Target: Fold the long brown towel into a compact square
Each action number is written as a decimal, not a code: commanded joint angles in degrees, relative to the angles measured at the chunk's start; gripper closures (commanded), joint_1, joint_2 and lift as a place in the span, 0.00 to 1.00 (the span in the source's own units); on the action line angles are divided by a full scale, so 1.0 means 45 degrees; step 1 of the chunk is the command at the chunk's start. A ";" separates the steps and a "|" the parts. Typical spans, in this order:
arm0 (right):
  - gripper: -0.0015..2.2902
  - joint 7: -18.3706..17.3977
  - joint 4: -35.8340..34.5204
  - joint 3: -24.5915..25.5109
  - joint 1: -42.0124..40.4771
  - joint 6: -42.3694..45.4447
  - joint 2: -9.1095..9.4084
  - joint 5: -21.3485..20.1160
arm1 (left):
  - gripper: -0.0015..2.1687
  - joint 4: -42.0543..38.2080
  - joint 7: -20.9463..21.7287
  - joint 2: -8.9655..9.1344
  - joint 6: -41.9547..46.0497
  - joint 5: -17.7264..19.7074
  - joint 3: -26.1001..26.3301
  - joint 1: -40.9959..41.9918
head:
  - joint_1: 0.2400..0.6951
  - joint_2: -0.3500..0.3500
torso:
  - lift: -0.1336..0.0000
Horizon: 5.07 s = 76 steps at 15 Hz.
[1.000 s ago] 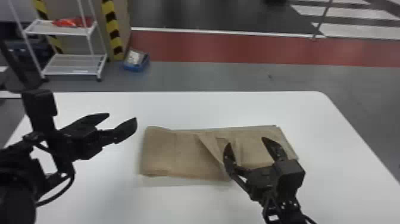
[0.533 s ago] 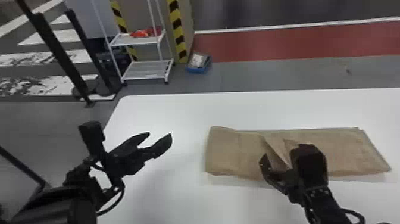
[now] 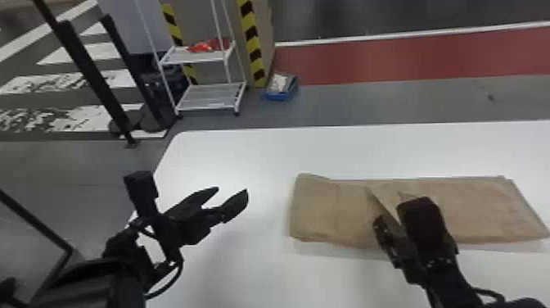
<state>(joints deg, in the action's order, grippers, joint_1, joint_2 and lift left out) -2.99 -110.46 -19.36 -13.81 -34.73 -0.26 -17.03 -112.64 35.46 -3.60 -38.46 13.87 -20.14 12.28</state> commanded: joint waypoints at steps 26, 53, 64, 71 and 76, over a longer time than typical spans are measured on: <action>0.26 -0.0917 -0.3773 0.3111 -0.1736 -0.4344 0.0070 0.0875 | 0.04 0.0637 0.0089 -0.0019 0.0429 -0.0134 0.0277 -0.0093 | 1.00 0.55 | 0.06; 0.35 -0.0741 -0.2289 0.3677 -0.1423 -0.2625 0.0070 0.1402 | 0.04 0.0812 0.0382 -0.0117 0.0546 -0.0251 0.0218 0.0025 | 1.00 0.51 | 0.06; 0.44 -0.0409 -0.2699 0.3618 -0.1560 -0.0204 0.0070 0.1773 | 0.04 0.0871 0.0441 -0.0175 0.0585 -0.0251 0.0199 0.0005 | 1.00 0.53 | 0.06; 0.44 0.0665 -0.2387 0.4810 -0.0740 -0.0008 0.0070 0.2906 | 0.04 0.1535 -0.0418 -0.0175 0.3671 0.0140 -0.0250 0.0103 | 1.00 0.56 | 0.06; 0.44 0.1173 -0.2250 0.5669 -0.0545 0.0968 0.0070 0.3824 | 0.03 0.2883 -0.2840 -0.0136 0.8828 0.0198 0.0160 0.0493 | 1.00 0.63 | 0.06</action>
<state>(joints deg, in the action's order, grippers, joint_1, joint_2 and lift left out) 2.24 -118.29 4.80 -15.97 -29.83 -0.26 -1.04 -100.46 23.17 -4.21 -1.87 14.72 -19.61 14.18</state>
